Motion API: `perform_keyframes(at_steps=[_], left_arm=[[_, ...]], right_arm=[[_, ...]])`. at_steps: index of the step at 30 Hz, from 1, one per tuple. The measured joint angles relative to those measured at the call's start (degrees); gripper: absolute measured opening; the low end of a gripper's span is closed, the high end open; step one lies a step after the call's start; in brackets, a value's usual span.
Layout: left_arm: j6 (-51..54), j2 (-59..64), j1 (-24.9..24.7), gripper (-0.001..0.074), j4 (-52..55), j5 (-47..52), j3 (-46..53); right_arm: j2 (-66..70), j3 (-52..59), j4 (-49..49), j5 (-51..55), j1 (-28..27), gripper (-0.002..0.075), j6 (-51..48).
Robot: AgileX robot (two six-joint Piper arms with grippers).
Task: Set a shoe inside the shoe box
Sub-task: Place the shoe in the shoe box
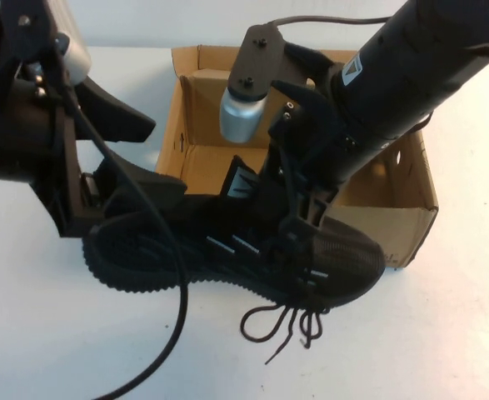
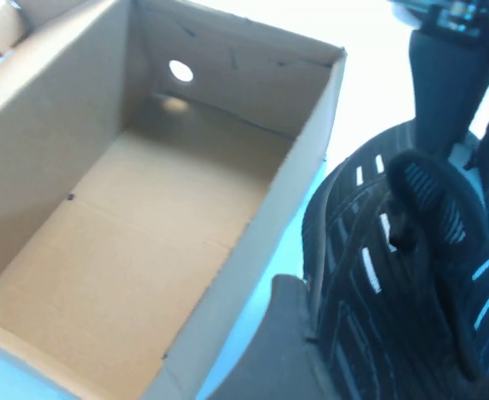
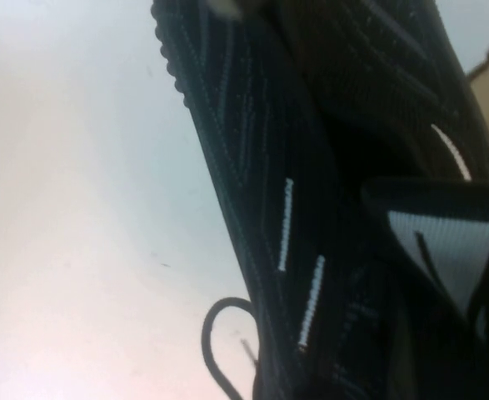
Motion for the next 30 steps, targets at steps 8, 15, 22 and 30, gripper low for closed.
perform_keyframes(at_steps=[8,15,22,30], left_arm=[[-4.17,-1.41,0.56,0.0552,-0.13,-4.93,0.00],[-7.07,-5.58,0.75,0.0557,-0.35,-10.63,0.00],[-10.02,-7.08,0.80,0.0557,0.57,-15.62,0.00],[-18.95,-7.30,0.94,0.0557,8.86,-15.28,0.00]], right_arm=[[0.15,-7.97,-6.40,0.46,0.00,0.0018,0.11],[0.26,-10.82,-14.07,0.65,-0.15,0.0017,0.60],[3.59,-10.90,-15.09,1.09,-2.58,0.0017,1.25],[6.59,-11.95,-17.80,-3.08,-5.89,0.0017,1.25]])
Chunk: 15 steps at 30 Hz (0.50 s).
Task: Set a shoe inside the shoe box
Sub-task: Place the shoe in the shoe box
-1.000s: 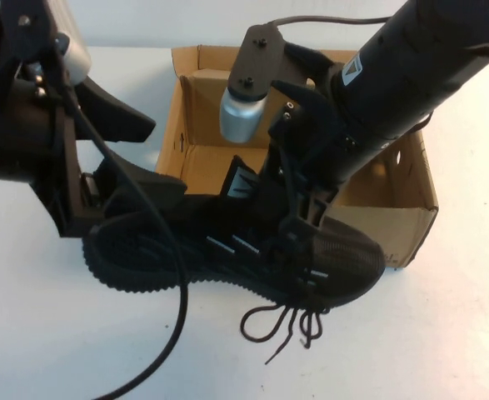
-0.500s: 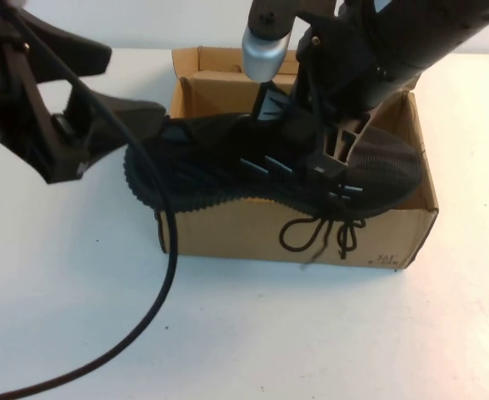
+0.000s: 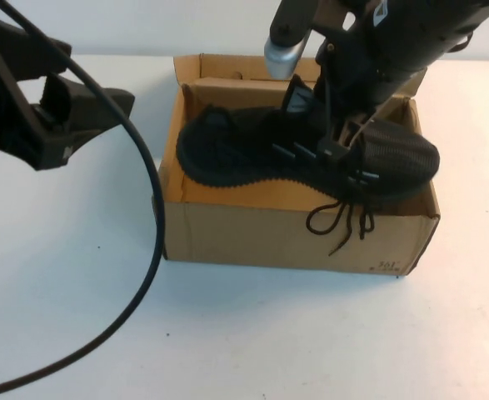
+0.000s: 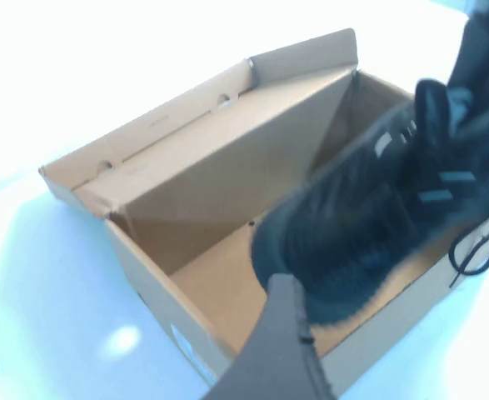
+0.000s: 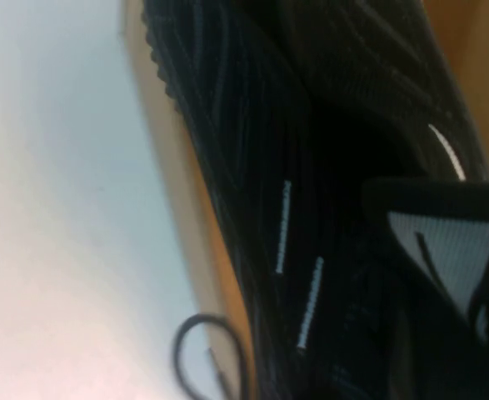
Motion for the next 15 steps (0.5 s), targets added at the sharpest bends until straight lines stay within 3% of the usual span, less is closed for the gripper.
perform_keyframes(at_steps=[15], left_arm=[[-2.49,0.12,0.00,0.0557,1.20,2.56,0.00]], right_arm=[[14.06,-16.54,0.10,-6.58,-3.76,0.0017,0.14]])
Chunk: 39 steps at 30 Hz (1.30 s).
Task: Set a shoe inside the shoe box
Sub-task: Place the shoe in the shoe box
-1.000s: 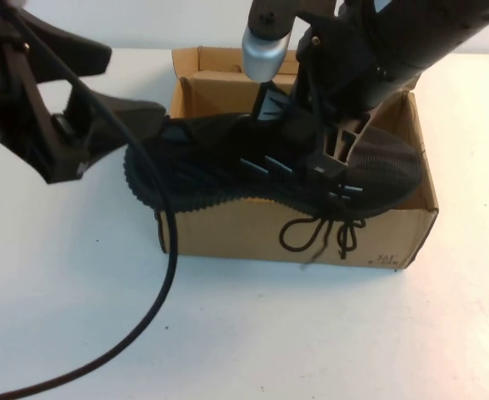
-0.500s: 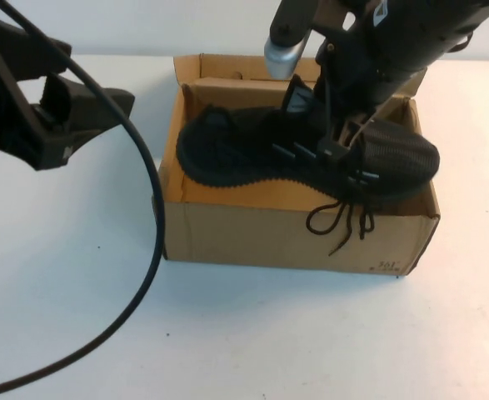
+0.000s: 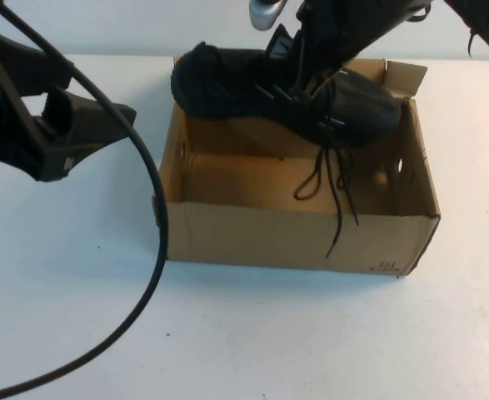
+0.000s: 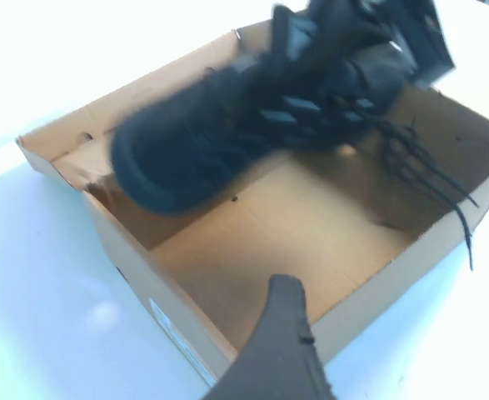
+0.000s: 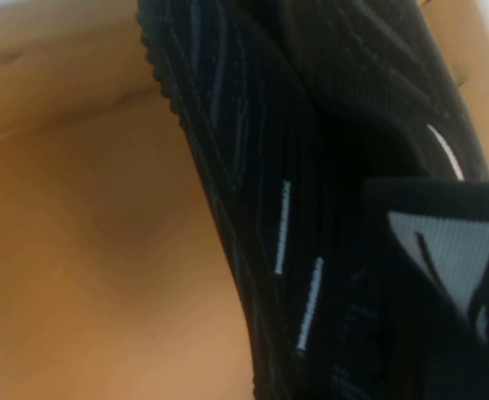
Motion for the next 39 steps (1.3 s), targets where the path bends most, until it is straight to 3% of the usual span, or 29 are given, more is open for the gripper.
perform_keyframes(at_steps=[8,25,39], left_arm=[[-0.88,4.22,0.09,0.0557,0.04,0.98,0.00],[-1.32,7.13,0.09,0.0555,-0.48,1.21,0.00],[-1.32,7.13,0.09,0.0555,-0.48,2.06,0.00]], right_arm=[[1.32,-6.44,1.64,-2.98,-0.77,0.0017,0.08],[7.70,-6.81,6.87,3.45,-2.99,0.0017,-10.85],[13.38,-6.81,7.95,2.21,-4.38,0.0017,-11.87]])
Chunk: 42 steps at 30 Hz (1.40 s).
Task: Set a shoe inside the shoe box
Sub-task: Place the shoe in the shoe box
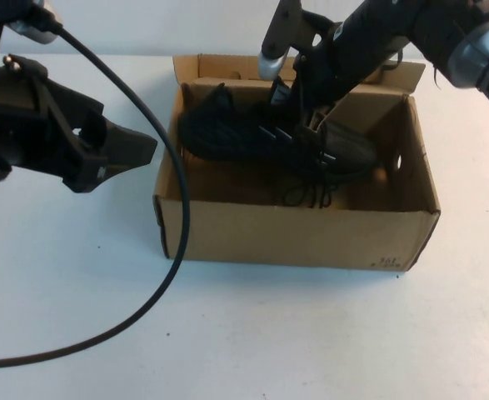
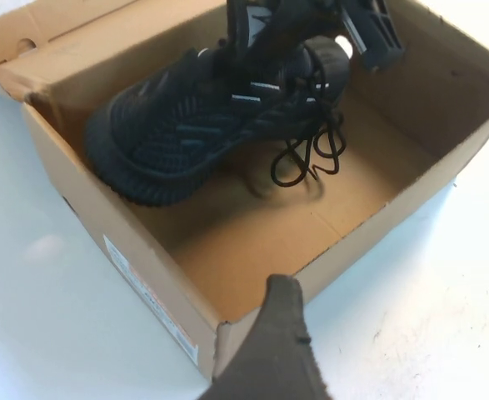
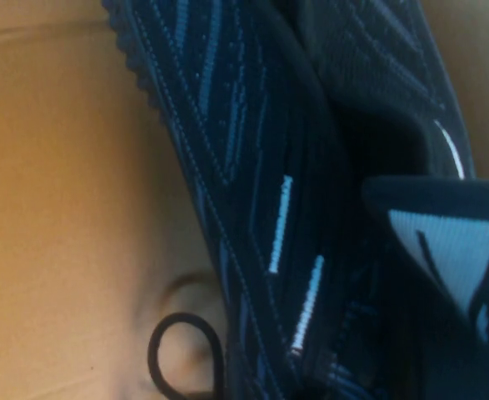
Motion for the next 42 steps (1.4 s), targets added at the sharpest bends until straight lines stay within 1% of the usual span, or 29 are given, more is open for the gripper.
perform_keyframes(at_steps=[13,20,25,28,31,38,40,42], left_arm=[[0.00,0.00,0.00,0.0555,0.00,0.34,0.00],[0.00,0.00,0.00,0.0555,0.00,1.31,0.00],[0.00,0.00,0.00,0.0555,0.00,2.35,0.00],[0.00,0.00,0.00,0.0555,0.00,2.57,0.00],[0.00,0.00,0.00,0.0555,0.00,2.65,0.00],[-0.10,0.00,0.00,0.0552,0.00,2.79,0.00],[-0.10,0.00,0.00,0.0539,0.00,3.10,0.00],[-0.10,0.00,0.00,0.0519,0.00,3.62,0.00]], right_arm=[[2.37,0.00,-1.96,-1.29,-0.26,0.0016,0.00],[4.51,0.00,-3.52,-2.21,-0.35,0.0016,5.85],[5.02,0.00,-3.62,-2.86,-0.35,0.0028,7.01],[5.02,0.00,-3.62,-3.51,-0.35,0.0069,7.26],[5.02,0.00,-3.62,-4.57,-0.35,0.0140,7.37],[4.57,-0.10,-3.62,-5.71,-0.35,0.0402,10.05],[3.79,-0.10,-3.38,-4.92,-0.35,0.0433,10.28],[2.40,-0.10,-2.99,-3.94,-0.35,0.0442,10.42]])
